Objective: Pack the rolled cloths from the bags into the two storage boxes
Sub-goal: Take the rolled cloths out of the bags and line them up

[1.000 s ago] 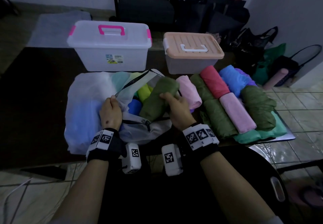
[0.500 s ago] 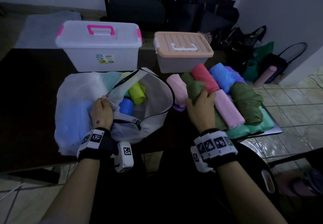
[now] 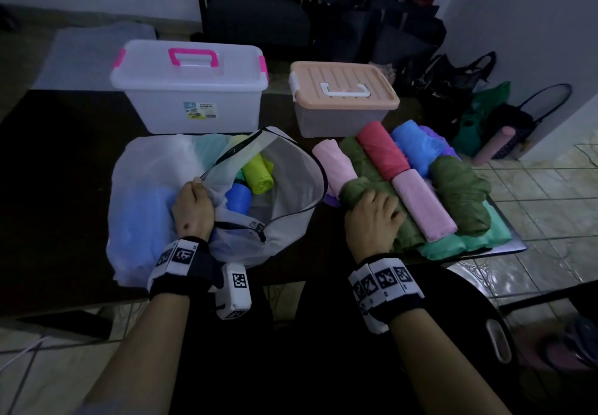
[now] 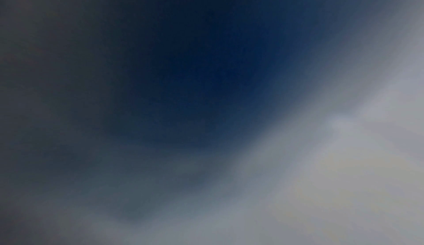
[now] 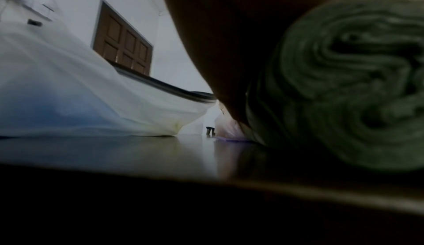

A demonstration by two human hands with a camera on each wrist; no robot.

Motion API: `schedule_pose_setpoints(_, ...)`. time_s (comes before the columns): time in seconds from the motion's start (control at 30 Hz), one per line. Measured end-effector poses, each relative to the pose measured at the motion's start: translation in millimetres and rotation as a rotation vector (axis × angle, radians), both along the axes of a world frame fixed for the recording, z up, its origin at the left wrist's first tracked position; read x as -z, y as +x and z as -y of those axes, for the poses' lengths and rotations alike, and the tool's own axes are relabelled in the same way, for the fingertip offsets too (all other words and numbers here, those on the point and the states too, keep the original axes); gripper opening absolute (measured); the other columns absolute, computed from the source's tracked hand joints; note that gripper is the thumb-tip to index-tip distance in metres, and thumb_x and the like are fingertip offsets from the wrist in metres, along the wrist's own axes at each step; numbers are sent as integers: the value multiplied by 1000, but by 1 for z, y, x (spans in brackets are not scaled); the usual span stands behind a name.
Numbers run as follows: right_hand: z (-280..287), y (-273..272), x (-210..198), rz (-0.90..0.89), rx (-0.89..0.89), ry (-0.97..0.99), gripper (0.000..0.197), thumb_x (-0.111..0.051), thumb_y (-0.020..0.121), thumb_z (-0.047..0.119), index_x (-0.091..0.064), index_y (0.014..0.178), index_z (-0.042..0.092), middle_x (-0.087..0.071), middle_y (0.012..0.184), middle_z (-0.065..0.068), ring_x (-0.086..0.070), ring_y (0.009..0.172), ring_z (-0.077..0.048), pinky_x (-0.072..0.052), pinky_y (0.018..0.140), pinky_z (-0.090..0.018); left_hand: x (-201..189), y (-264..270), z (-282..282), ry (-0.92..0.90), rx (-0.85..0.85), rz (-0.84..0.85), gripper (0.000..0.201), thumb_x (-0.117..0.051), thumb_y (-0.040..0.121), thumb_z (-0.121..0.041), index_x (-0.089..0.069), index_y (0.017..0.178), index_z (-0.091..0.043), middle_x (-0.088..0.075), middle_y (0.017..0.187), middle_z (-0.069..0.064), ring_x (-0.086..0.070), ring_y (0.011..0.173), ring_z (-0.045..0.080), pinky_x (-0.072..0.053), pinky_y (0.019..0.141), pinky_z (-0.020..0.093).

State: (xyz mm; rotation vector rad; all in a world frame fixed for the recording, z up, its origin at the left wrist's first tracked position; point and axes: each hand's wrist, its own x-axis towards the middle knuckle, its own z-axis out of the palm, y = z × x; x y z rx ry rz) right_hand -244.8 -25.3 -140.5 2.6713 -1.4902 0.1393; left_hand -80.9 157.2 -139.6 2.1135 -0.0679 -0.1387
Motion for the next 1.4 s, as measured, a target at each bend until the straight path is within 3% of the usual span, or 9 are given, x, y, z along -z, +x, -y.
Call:
schedule_pose_setpoints(0.07,-2,-5,-6,-23,-12,27,32,-81,51,29,-61,68,9,-58,75,-12,-57,75,-26,-45,67,-32,0,0,0,-6,-6,-8,44,-26,102,-23,-53,115,9,-52,124,31,-48,115,41,-34,98,39)
schedule_pose_setpoints(0.2,-3,8,-35,138,6,128,49,-44,81,35,-50,115,1,-42,124,-19,-38,118,-34,-30,96,-46,0,1,0,-17,-6,-20,44,-26,102,-25,-53,114,8,-52,124,30,-48,115,41,-34,98,40)
schedule_pose_setpoints(0.37,-21,50,-71,594,-353,266,33,-42,81,16,-60,105,1,-58,109,-17,-54,101,-33,-37,84,-33,1,1,-1,-24,-4,-13,45,-26,102,-25,-54,109,9,-55,117,32,-50,110,42,-36,95,42)
schedule_pose_setpoints(0.53,-43,106,-61,303,-450,774,33,-46,94,14,-53,122,-2,-58,121,-18,-52,114,-30,-38,92,-30,0,1,-1,-12,9,-12,44,-25,103,-23,-54,111,9,-54,119,30,-49,111,41,-35,95,39)
schedule_pose_setpoints(0.77,-52,133,-53,187,-424,859,43,-46,96,23,-42,130,-3,-48,133,-21,-47,123,-35,-38,100,-37,-2,1,0,-2,-12,-15,44,-24,103,-22,-53,108,10,-53,116,32,-50,108,40,-35,91,38)
schedule_pose_setpoints(1.0,-27,120,-59,214,-201,1144,57,-70,76,34,-49,122,6,-54,114,-11,-55,103,-26,-49,75,-28,3,5,1,28,-7,-19,43,-25,103,-22,-52,105,11,-53,116,34,-49,109,43,-34,92,40)
schedule_pose_setpoints(1.13,-6,99,-66,334,-101,1388,88,-70,37,29,-54,120,5,-60,118,-14,-62,96,-31,-54,84,-41,1,3,5,65,-5,-27,43,-24,103,-22,-51,109,10,-51,120,33,-47,111,44,-34,94,42)
schedule_pose_setpoints(1.27,25,59,-97,566,-45,1501,14,-56,78,9,-52,90,2,-58,81,-17,-56,67,-27,-48,63,-37,2,4,9,118,40,-46,42,-24,102,-21,-49,114,11,-48,126,33,-44,115,45,-32,97,43)
schedule_pose_setpoints(1.4,85,24,-127,766,24,1463,15,-53,79,15,-61,89,8,-63,79,-10,-57,66,-20,-46,60,-28,4,5,14,159,71,-55,43,-25,102,-19,-49,118,13,-46,128,35,-43,117,46,-30,100,44)
